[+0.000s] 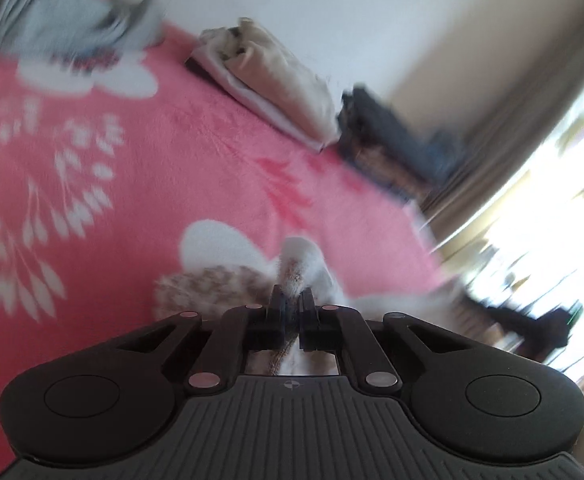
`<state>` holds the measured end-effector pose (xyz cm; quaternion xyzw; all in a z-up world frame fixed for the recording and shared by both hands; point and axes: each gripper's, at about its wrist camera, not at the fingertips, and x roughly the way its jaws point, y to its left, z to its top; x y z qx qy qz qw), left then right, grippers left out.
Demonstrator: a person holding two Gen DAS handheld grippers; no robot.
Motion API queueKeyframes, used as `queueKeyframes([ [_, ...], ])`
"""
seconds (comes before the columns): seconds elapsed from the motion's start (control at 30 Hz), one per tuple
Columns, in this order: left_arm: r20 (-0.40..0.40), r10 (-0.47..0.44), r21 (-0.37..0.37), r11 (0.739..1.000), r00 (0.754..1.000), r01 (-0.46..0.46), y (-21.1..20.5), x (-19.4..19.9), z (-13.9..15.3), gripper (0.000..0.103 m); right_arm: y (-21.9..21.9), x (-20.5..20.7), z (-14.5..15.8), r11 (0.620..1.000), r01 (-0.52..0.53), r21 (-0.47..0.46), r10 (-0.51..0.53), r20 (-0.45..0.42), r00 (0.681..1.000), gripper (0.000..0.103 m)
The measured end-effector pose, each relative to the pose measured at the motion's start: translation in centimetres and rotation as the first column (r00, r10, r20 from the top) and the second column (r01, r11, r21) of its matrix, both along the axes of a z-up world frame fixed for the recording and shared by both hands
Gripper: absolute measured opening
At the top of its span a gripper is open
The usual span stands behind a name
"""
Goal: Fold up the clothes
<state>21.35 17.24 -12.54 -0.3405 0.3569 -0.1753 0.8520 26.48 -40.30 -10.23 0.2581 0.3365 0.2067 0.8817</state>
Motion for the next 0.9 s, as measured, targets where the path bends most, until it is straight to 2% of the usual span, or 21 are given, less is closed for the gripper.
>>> queueKeyframes([
  [0.03,-0.025,0.022,-0.013,1.000,0.999,-0.022,0.5,0.1,-0.4,0.003,-0.3,-0.3,0.3,0.999,-0.005,0.037,0.004,0.022,1.000,0.007],
  [0.07,-0.051,0.038,-0.016,0.999,0.998,-0.039,0.9,0.3,-0.9,0.003,-0.3,-0.2,0.3,0.999,-0.002,0.036,0.002,0.027,1.000,0.007],
  [0.17,-0.081,0.047,0.073,0.997,0.996,-0.041,-0.2,1.1,-2.4,0.004,0.3,1.1,-1.1,1.000,0.027,0.004,-0.027,-0.030,0.999,0.007],
  [0.2,-0.085,0.048,0.098,0.994,0.995,-0.039,-0.6,1.2,-2.8,0.010,0.6,1.5,-1.8,0.999,0.034,-0.022,-0.035,-0.053,0.998,0.007],
  [0.3,-0.047,0.077,0.153,0.986,0.996,-0.069,-0.6,0.6,-1.6,0.019,0.9,2.2,-3.2,0.997,0.057,-0.049,-0.062,-0.108,0.992,0.011],
  [0.37,-0.017,0.097,0.189,0.978,0.995,-0.093,-0.6,0.2,-0.7,0.026,0.5,1.9,-2.9,0.997,0.070,-0.036,-0.073,-0.107,0.992,0.016],
  [0.43,0.013,0.116,0.223,0.968,0.993,-0.116,-0.6,-0.3,0.2,0.037,0.2,1.3,-2.4,0.994,0.095,-0.062,-0.101,-0.099,0.990,0.020],
  [0.47,0.028,0.125,0.239,0.962,0.992,-0.129,-0.6,-0.5,0.6,0.038,0.0,0.7,-1.9,0.987,0.133,-0.089,-0.141,-0.087,0.986,0.029],
  [0.53,0.079,0.130,0.259,0.955,0.988,-0.146,-0.5,-1.3,1.9,0.038,0.1,-0.7,-0.6,0.972,0.190,-0.141,-0.195,-0.024,0.981,0.030],
  [0.57,0.079,0.102,0.256,0.959,0.992,-0.119,-0.8,-1.3,2.0,0.038,0.4,-1.5,0.2,0.966,0.204,-0.162,-0.203,0.020,0.979,0.030],
  [0.67,0.057,-0.002,0.234,0.972,0.998,-0.011,-2.2,-0.8,1.7,0.038,3.4,-3.4,2.4,0.974,0.099,-0.204,-0.077,0.115,0.990,0.030],
  [0.77,0.038,-0.108,0.211,0.973,0.993,0.097,-3.7,-0.4,1.4,0.038,8.3,-3.7,3.4,0.963,-0.114,-0.244,0.146,0.116,0.982,0.030],
  [0.83,-0.021,-0.083,0.149,0.985,0.996,0.085,-3.7,1.1,-0.5,0.038,11.6,-3.3,2.8,0.936,-0.227,-0.267,0.259,0.089,0.962,0.028],
  [0.87,-0.049,-0.050,0.118,0.991,0.998,0.056,-3.3,1.9,-1.6,0.037,12.5,-2.7,1.9,0.930,-0.229,-0.286,0.257,0.064,0.964,0.028],
  [0.9,-0.077,-0.008,0.039,0.999,0.997,0.011,-2.3,2.4,-2.6,0.031,13.4,-2.1,1.0,0.924,-0.231,-0.305,0.255,0.038,0.966,0.027],
])
